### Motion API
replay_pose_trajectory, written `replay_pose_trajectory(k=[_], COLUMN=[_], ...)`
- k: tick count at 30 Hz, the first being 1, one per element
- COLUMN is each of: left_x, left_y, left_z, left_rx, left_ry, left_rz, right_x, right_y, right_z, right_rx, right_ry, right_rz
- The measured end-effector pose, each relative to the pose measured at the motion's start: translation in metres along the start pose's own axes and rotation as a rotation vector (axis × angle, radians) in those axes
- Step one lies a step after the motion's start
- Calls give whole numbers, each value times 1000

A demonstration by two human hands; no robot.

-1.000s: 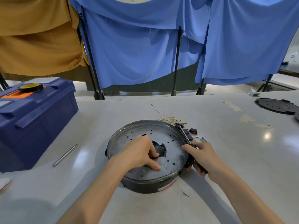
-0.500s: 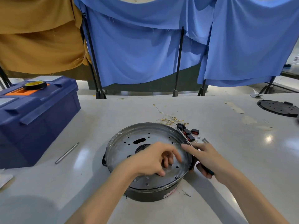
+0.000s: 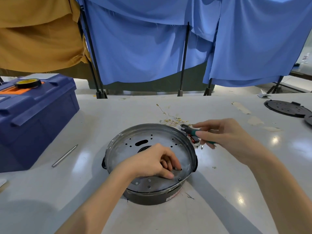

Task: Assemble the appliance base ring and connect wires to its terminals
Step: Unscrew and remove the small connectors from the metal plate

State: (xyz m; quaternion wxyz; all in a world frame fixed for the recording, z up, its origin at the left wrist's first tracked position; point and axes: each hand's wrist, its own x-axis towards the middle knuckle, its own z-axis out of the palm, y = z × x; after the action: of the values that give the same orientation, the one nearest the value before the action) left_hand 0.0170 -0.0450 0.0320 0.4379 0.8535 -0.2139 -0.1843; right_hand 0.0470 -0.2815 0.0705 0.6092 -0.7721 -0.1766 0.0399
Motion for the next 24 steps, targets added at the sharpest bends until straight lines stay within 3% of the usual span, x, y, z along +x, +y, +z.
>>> replay_pose_trajectory(k=[4, 9, 15, 24], left_x=[-2, -3, -5, -3], left_y=[1, 0, 4, 0], left_z=[1, 0, 0, 1], left_rx=[-43, -88, -82, -72], left_ry=[23, 10, 27, 24], left_rz=[5, -17, -1, 9], right_x=[3, 8, 4, 0], right_y=[0, 2, 6, 9], right_z=[1, 5, 16, 22], right_rx=[226, 580, 518, 401], right_ry=[180, 176, 10, -34], right_rz=[-39, -39, -95, -119])
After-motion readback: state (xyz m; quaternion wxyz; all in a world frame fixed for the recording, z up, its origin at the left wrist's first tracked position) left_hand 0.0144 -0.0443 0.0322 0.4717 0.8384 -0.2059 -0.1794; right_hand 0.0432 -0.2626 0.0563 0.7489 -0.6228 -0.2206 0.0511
